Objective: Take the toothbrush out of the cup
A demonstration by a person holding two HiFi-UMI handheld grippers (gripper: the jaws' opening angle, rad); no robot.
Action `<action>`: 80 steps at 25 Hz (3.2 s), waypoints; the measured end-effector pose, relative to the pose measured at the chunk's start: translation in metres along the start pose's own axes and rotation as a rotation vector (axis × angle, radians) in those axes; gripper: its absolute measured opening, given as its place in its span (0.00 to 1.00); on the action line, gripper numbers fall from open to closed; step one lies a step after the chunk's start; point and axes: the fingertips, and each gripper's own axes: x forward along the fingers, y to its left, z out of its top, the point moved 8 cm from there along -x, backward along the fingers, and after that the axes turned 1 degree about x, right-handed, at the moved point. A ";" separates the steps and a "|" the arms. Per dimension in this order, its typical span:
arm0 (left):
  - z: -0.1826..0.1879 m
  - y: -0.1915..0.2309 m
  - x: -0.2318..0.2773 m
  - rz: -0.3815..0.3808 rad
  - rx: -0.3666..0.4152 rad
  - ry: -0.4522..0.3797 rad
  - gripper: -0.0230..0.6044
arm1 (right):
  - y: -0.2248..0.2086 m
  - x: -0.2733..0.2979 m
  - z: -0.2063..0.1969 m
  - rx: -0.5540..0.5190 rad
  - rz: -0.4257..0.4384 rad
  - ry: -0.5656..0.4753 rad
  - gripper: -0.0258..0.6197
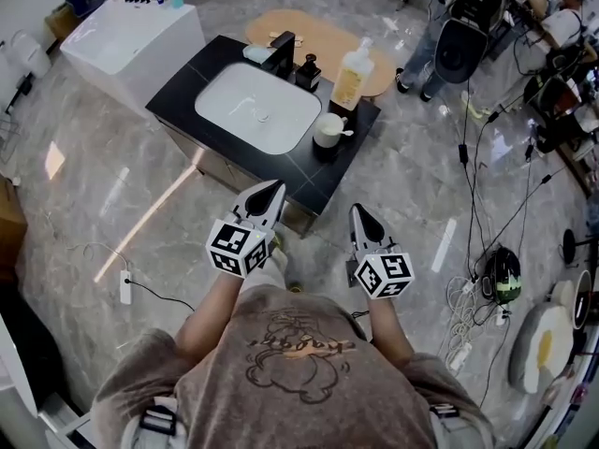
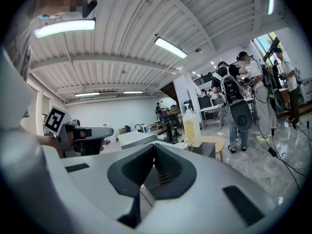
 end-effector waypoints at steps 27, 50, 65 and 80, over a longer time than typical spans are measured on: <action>0.049 0.107 0.146 -0.264 0.044 0.068 0.07 | -0.033 0.134 0.042 0.055 -0.216 -0.094 0.05; 0.052 0.103 0.186 -0.240 0.018 0.051 0.07 | -0.068 0.142 0.065 0.031 -0.232 -0.100 0.05; 0.043 0.097 0.196 -0.234 -0.018 0.077 0.07 | -0.082 0.151 0.058 0.062 -0.174 -0.070 0.50; 0.038 0.101 0.206 -0.207 0.002 0.097 0.07 | -0.113 0.208 0.006 0.100 -0.068 0.064 0.64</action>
